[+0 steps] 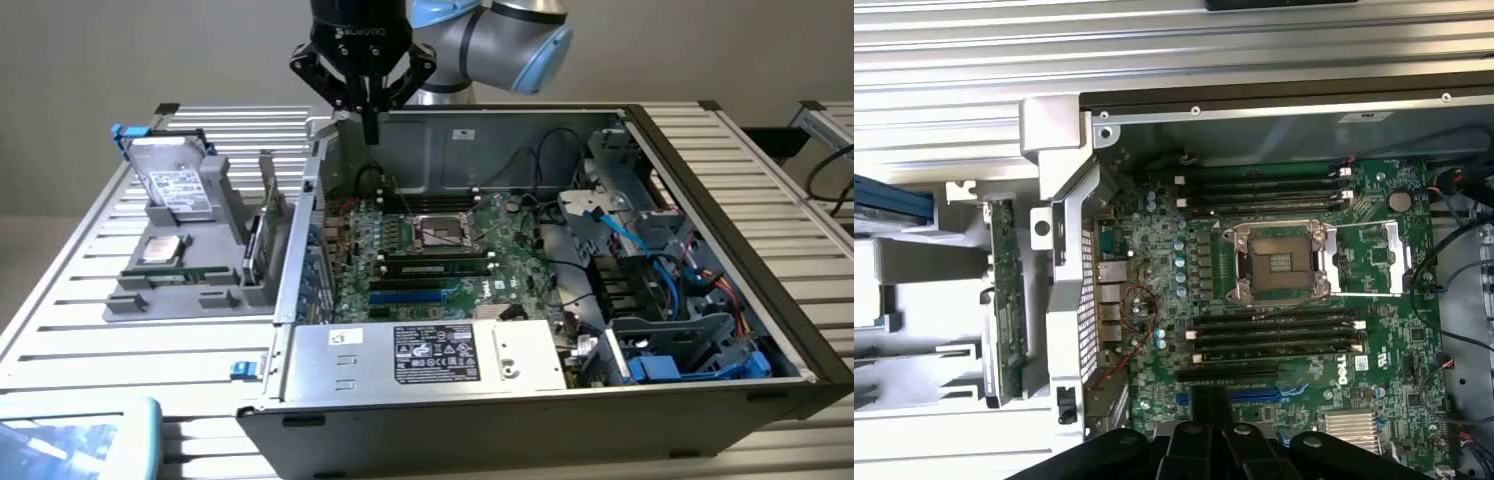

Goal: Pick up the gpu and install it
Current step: 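Reach for the gpu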

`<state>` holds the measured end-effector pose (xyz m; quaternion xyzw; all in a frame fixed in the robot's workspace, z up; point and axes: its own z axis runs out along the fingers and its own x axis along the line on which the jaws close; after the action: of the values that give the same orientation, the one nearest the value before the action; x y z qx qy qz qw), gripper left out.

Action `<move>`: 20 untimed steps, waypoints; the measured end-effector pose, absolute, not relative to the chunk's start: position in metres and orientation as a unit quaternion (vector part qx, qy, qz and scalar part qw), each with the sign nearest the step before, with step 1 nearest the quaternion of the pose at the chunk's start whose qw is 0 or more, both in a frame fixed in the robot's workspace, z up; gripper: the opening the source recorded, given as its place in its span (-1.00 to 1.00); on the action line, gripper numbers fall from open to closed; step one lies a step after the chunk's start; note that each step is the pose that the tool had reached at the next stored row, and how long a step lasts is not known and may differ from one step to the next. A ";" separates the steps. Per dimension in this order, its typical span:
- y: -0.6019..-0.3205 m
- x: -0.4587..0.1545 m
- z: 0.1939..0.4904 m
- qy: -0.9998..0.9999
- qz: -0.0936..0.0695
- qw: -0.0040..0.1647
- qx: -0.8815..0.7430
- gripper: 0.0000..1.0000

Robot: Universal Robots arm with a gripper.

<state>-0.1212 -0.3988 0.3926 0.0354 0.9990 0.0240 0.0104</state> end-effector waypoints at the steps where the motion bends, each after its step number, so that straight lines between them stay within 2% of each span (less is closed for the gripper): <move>1: -0.399 -0.121 0.393 0.999 0.024 0.010 0.035 -0.79; 7: -0.399 -0.125 0.393 0.999 0.024 0.011 0.035 -0.79; 20: -0.399 -0.184 0.392 0.999 0.024 0.012 0.035 -0.79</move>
<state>-0.1837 -0.3988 0.3923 0.0353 0.9990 0.0241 0.0120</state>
